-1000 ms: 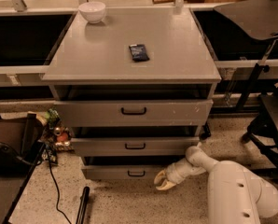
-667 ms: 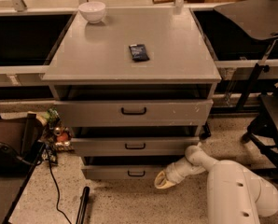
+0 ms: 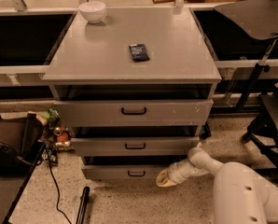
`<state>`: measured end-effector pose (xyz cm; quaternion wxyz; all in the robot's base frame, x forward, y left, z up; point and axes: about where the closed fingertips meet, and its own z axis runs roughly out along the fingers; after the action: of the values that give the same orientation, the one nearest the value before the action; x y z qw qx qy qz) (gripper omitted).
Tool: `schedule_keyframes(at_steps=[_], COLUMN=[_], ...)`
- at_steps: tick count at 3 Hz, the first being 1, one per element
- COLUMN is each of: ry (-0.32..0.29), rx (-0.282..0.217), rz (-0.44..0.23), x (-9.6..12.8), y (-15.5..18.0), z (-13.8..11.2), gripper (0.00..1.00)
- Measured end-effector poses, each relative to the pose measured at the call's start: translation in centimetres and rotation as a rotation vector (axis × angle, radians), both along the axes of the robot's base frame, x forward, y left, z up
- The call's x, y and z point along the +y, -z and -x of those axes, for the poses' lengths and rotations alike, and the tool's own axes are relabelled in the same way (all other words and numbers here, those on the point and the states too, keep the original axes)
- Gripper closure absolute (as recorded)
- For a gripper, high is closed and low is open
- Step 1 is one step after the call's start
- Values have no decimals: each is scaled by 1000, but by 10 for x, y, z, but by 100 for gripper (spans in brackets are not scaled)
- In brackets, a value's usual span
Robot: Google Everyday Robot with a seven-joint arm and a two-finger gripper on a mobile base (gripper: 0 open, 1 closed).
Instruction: Open bottom drawer
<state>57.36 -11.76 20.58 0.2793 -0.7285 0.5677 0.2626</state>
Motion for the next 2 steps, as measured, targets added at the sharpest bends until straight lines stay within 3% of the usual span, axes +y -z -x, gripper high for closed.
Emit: schedule_keyframes(at_steps=[1, 2], ry=[96, 153], rx=[-73, -109], rz=[14, 15], x=[-14, -24], y=[-4, -3], z=[-11, -21], gripper=[38, 15])
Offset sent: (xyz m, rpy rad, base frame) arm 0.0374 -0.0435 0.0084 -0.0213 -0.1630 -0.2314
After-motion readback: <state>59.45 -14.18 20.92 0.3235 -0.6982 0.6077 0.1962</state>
